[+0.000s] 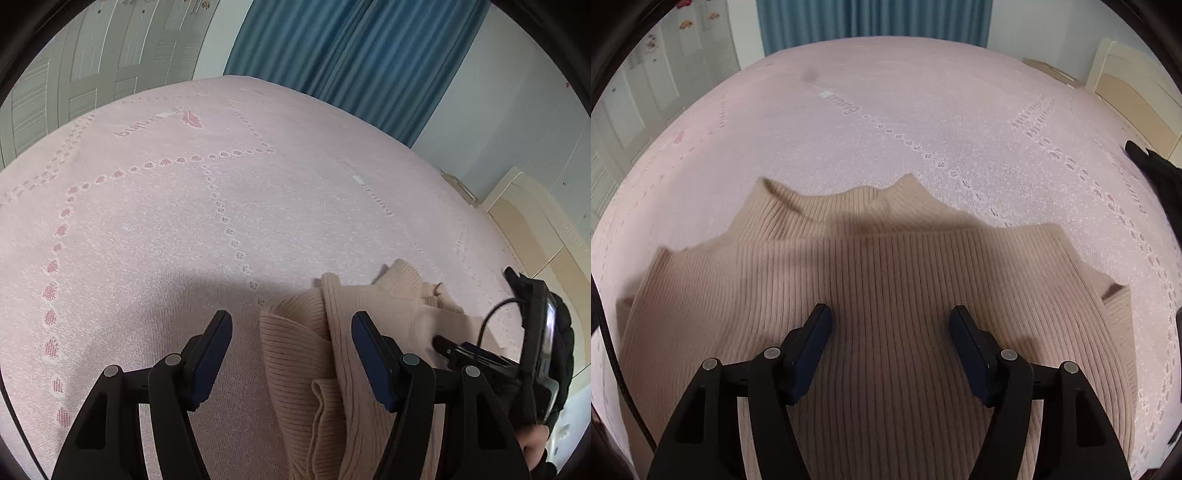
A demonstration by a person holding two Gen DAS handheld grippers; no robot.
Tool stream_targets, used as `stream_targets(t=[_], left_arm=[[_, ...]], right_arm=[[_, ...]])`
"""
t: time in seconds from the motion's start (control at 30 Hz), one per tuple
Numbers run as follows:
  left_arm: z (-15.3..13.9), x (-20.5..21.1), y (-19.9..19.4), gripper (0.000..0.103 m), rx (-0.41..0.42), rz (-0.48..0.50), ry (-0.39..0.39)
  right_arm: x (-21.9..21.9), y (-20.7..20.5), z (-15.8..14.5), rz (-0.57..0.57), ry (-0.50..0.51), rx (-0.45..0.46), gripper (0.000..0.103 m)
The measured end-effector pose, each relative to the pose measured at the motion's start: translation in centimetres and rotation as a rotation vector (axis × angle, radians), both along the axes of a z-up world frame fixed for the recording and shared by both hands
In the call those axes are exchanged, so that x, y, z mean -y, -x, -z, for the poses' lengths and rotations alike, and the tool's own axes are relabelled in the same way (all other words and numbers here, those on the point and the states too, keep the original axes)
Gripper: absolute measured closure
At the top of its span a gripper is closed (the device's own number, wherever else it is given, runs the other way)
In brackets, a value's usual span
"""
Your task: Fold small clothes
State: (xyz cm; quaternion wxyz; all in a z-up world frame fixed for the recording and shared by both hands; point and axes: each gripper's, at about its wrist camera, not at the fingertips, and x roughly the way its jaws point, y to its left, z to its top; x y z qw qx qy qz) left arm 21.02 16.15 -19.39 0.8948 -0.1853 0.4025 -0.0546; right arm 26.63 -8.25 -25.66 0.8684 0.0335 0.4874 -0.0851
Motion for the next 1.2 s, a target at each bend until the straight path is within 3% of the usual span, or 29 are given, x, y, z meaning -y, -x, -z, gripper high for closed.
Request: stream_targets(t=[0.1, 0.33, 0.5, 0.77, 0.83, 1.03, 1.1, 1.2], left_arm=[[0.1, -0.4, 0.3, 0.038, 0.002, 0.011, 0.049], [0.2, -1.0, 1.8, 0.038, 0.01, 0.047, 0.178], [0.8, -0.2, 3.7, 0.038, -0.009, 0.063, 0.167], [2.3, 0.6, 7.0, 0.038, -0.073, 0.118, 0.162], [2.9, 0.7, 6.8, 0.038, -0.103, 0.129, 0.179], [3.9, 1.5, 5.2, 0.038, -0.141, 0.108, 0.157], [4.0, 2.0, 4.5, 0.038, -0.147, 0.101, 0.145], [4.1, 2.7, 3.6, 0.038, -0.146, 0.087, 0.138]], right_arm=[[0.0, 0.1, -0.4, 0.001, 0.005, -0.02, 0.039], [-1.0, 5.8, -2.7, -0.069, 0.006, -0.022, 0.048], [-2.0, 11.7, -2.5, -0.116, 0.042, -0.009, 0.048], [-2.4, 17.1, -1.0, -0.133, 0.037, -0.018, 0.048], [-2.5, 17.6, -1.3, -0.145, 0.037, -0.006, 0.052], [-1.6, 17.6, -4.5, -0.134, -0.003, 0.179, 0.053], [-1.5, 15.9, -4.3, -0.126, -0.018, 0.187, 0.053], [-1.5, 13.6, -2.5, -0.1, -0.019, 0.129, 0.053]])
